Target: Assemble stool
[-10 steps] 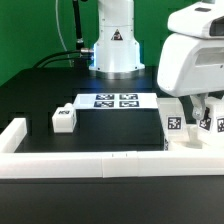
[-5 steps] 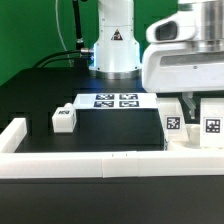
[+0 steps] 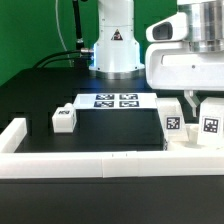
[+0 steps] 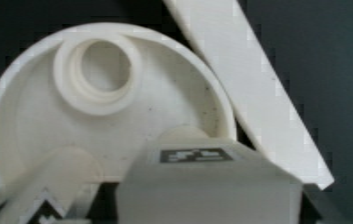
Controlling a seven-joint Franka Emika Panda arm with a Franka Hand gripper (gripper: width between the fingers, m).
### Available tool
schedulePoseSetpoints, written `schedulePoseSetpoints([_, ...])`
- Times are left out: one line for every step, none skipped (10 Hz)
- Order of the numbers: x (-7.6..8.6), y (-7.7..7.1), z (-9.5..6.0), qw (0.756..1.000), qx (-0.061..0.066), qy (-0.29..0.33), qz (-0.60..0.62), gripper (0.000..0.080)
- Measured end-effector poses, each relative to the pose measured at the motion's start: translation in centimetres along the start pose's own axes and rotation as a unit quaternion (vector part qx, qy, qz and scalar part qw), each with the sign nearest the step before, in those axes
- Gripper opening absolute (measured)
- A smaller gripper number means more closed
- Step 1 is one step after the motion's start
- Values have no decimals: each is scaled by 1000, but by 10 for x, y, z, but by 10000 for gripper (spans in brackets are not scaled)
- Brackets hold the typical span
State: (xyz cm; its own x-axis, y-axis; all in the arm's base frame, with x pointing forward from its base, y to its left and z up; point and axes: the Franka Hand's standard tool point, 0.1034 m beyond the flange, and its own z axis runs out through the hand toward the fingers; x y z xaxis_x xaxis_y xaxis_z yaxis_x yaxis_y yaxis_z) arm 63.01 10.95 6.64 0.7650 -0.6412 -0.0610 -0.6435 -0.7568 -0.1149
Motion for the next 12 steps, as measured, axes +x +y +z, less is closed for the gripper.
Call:
schedulePoseSetpoints([-2,-2,0,997,1,-1,79,337])
schedulePoseSetpoints([-1,-4,0,989,11,-2,149,337])
schedulePoseSetpoints([3,-4,0,974,34,1,223,337])
schedulePoseSetpoints([3,-5,0,949,51,-6,310,337])
schedulePoseSetpoints([2,-8,0,920,63,-19,386,337])
schedulePoseSetpoints([3,-10,-1,899,70,-29,431,337])
schedulePoseSetpoints([2,-11,-1,876,75,-35,475,337])
schedulePoseSetpoints([1,-12,0,863,74,-37,498,337])
schedulePoseSetpoints([1,-12,0,851,73,-39,518,337])
schedulePoseSetpoints([1,-12,0,845,72,-40,529,337])
schedulePoseSetpoints([0,-13,0,825,72,-45,559,337])
schedulePoseSetpoints([-1,-14,0,795,73,-52,600,337])
